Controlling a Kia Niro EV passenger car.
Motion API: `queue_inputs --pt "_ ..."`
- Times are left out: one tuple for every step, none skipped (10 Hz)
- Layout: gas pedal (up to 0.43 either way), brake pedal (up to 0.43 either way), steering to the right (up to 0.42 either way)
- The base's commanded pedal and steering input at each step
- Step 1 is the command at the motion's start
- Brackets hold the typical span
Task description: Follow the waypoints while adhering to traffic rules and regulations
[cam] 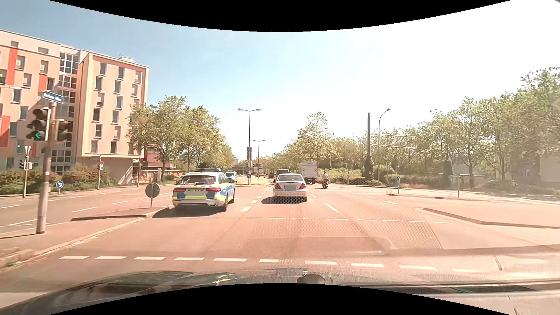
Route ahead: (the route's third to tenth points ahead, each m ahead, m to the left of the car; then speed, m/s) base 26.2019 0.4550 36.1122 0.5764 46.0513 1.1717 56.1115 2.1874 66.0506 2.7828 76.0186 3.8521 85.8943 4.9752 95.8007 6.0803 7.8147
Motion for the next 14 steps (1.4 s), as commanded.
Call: queue_inputs --pt "0.169 0.0 -0.003" --pt "0.169 0.0 -0.004" --pt "0.169 0.0 -0.004" --pt "0.169 0.0 -0.004" --pt "0.169 0.0 -0.004" --pt "0.169 0.0 -0.003" --pt "0.169 0.0 -0.004" --pt "0.169 0.0 -0.004" --pt "0.169 0.0 -0.003" --pt "0.169 0.0 -0.004" --pt "0.169 0.0 -0.003" --pt "0.169 0.0 -0.004" --pt "0.189 0.0 -0.004" --pt "0.197 0.0 -0.004"
